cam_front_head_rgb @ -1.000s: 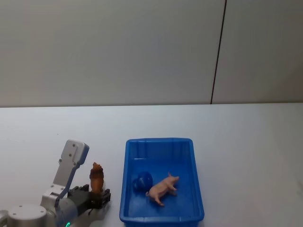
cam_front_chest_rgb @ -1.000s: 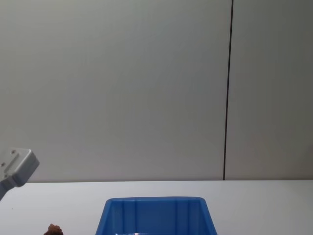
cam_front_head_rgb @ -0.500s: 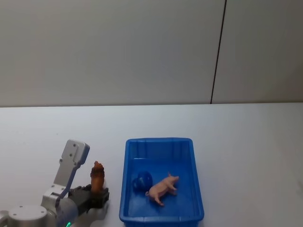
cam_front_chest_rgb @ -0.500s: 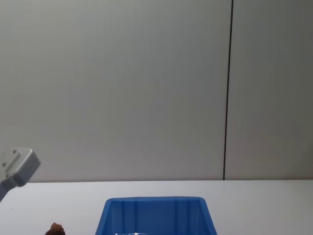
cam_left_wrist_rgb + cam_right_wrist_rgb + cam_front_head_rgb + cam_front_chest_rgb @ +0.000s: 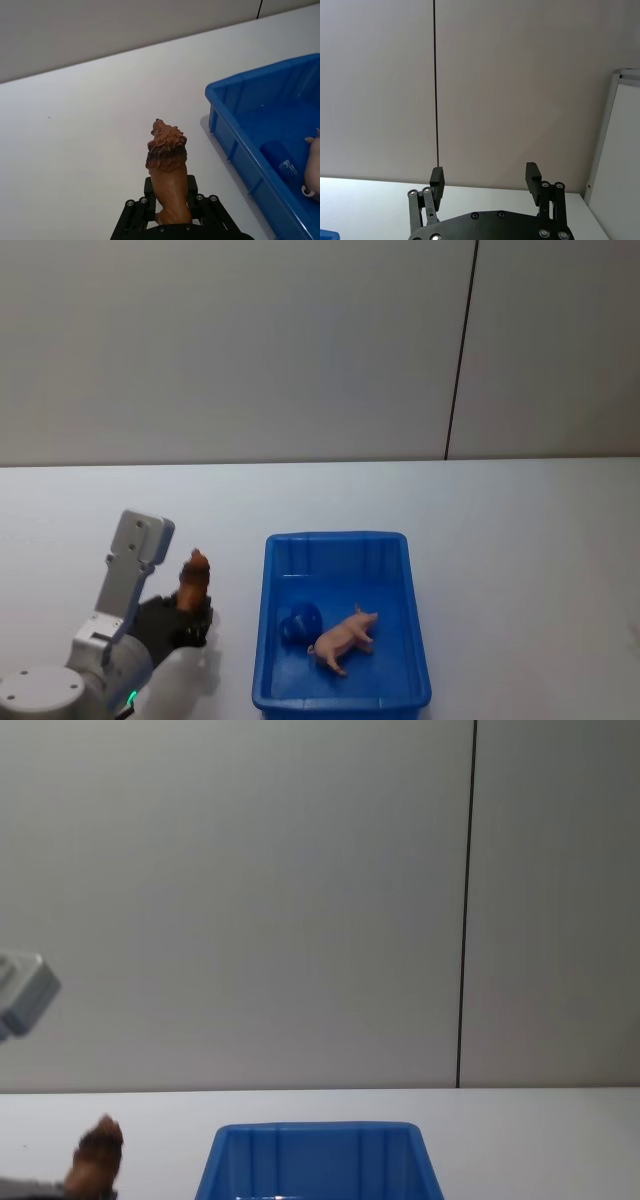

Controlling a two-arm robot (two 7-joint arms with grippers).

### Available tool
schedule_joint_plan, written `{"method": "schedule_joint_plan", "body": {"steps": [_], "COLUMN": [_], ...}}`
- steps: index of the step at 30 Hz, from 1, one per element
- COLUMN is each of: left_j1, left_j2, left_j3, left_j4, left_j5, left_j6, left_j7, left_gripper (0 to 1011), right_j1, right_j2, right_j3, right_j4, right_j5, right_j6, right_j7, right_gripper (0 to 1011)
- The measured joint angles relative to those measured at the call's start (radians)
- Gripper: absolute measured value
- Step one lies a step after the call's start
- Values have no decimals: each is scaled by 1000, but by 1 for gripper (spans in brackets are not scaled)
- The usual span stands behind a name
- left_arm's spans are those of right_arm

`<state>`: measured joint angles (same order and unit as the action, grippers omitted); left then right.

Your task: Pick up the two dolls from the table and place them into the box.

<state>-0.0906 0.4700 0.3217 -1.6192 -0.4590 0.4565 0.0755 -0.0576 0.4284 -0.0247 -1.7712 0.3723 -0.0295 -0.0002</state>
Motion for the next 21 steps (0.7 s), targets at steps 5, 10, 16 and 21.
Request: {"method": "schedule_joint_plan", "body": {"steps": [5,10,16,21], "left_j1": [12,17,13,0], "left_j2": [13,21,26,26], "left_j3": [-9,-17,-22,-26], "left_j4": [-41,-65,-76,-76], "left_j5": [14,25,39,44], "left_j6": [-38,-76,-140,-184], "left_j7": [13,7,-40,-102], "left_gripper": [355,355,355,355], "right_j1": [0,0,0,0], "right_j2": [0,0,0,0], "right_j3": [0,0,0,0], "right_j4": [0,0,0,0], "right_j5": [0,0,0,0], "right_j6": [0,0,0,0], "right_j7": [0,0,0,0], "right_gripper": [1001,1001,1001,1001]}}
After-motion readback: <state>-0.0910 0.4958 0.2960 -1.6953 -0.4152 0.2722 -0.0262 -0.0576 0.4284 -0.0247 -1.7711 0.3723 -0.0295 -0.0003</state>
